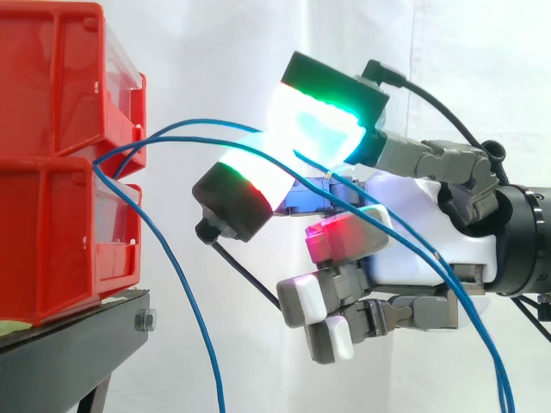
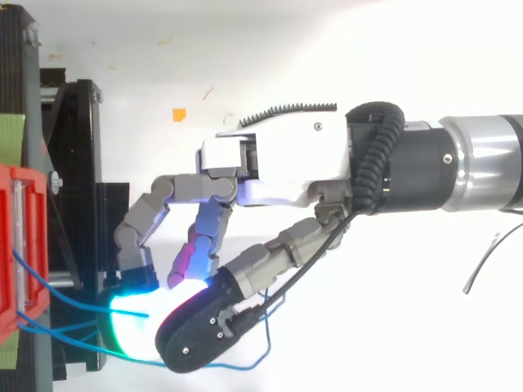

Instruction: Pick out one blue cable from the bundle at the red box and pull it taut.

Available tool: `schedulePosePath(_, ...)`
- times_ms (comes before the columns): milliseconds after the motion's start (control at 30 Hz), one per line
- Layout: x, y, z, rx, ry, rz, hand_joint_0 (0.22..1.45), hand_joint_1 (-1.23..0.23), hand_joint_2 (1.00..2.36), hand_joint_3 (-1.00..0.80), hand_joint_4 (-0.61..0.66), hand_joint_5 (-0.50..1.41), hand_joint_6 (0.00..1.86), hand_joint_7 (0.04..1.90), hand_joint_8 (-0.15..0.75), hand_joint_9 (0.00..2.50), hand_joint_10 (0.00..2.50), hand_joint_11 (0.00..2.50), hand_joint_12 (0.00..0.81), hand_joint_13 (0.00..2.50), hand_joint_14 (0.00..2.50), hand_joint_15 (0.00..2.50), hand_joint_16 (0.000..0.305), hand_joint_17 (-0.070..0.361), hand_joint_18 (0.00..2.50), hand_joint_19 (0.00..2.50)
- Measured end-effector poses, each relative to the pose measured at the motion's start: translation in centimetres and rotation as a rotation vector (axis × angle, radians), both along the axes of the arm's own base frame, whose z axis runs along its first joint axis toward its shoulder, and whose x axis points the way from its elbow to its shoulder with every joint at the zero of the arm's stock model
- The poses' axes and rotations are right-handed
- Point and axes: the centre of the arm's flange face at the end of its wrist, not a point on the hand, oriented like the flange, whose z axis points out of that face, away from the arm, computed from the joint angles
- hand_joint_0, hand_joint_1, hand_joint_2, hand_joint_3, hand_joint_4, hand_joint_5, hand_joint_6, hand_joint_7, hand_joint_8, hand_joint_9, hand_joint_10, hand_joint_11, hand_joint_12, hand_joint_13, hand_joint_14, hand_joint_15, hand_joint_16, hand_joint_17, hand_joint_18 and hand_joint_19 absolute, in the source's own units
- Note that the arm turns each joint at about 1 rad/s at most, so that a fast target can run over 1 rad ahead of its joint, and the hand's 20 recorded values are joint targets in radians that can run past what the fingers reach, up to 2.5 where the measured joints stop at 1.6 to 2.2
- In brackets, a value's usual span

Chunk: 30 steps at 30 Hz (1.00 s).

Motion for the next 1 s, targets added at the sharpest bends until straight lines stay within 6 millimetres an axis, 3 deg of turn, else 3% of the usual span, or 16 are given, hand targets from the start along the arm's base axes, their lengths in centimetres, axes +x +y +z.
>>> schedulePosePath(467,-0.1,-0.2,-0.1,0.035,0.005,0.01,0.7,-0.82,1.02,-0.12,-0.3,-0.1,0.98,0.93,0.266,1.31,0.03,0.89,0.31,0.99,0.02,0.53,0.043,0.096,0.87,0.71)
schedulePosePath(1000,-1.3,-1.0,-1.6,-0.082,0.063,0.031,0.69,-0.82,1.02,-0.11,-0.29,-0.1,0.97,0.93,0.27,1.31,0.03,0.89,0.314,0.99,0.02,0.53,0.044,0.098,0.86,0.7)
